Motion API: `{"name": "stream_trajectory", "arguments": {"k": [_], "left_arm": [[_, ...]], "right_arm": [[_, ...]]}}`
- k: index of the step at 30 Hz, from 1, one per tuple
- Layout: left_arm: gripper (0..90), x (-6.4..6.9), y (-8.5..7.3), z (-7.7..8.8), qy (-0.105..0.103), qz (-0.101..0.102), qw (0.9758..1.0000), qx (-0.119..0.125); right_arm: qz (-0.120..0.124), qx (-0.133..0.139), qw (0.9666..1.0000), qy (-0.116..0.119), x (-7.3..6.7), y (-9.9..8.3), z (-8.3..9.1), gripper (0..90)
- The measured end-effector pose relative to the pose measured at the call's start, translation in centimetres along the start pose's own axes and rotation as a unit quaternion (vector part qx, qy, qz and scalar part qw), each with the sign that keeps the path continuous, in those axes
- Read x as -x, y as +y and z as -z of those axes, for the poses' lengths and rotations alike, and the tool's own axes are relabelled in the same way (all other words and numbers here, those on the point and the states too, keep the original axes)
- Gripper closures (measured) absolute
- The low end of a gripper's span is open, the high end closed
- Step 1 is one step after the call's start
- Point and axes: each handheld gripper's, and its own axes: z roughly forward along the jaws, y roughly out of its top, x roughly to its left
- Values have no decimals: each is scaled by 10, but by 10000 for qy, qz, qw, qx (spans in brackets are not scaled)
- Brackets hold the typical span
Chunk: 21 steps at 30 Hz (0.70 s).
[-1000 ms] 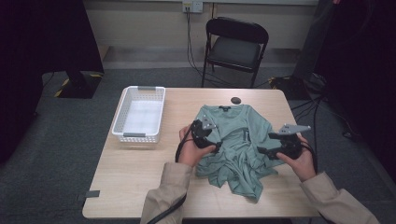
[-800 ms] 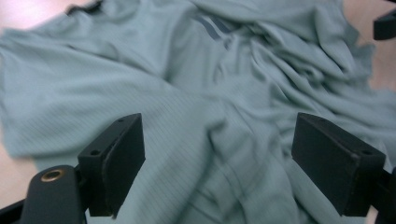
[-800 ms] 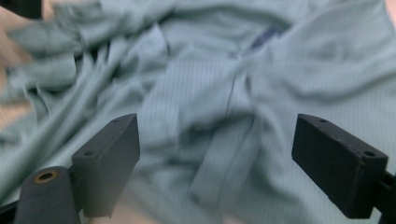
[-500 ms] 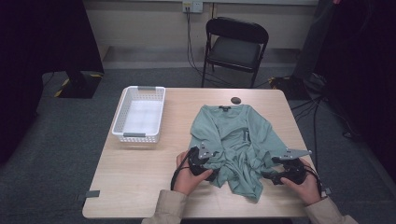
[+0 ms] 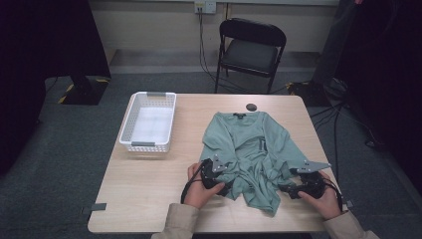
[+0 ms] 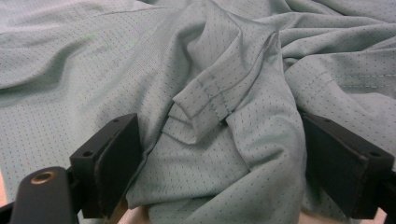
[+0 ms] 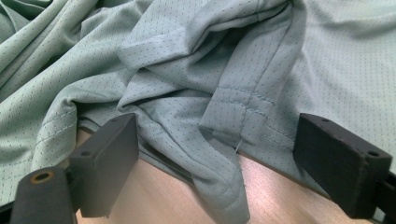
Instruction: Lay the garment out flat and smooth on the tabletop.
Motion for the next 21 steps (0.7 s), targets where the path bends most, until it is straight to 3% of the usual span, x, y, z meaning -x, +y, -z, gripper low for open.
{"name": "stream_trajectory", "arguments": {"k": [7, 10, 14, 18, 21], "left_arm": [[121, -2, -3, -1, -60, 34, 9999, 127], [121, -2, -3, -1, -63, 40, 9999, 129], [121, -2, -3, -1, -62, 35, 9999, 126], [120, -2, -3, -1, -66, 38, 9999, 124], [119, -3, -3, -1, -79, 36, 9999, 120]], "right_arm": [[-35, 16, 10000, 62, 1, -1, 2, 141], [-155, 204, 9996, 135, 4, 2, 12, 161], [-323, 458, 9982, -192, 19, 3, 29, 260], [-770, 616, 9926, -705, 47, -4, 41, 420], [-871, 490, 9896, -1032, 61, -8, 42, 478]]}}
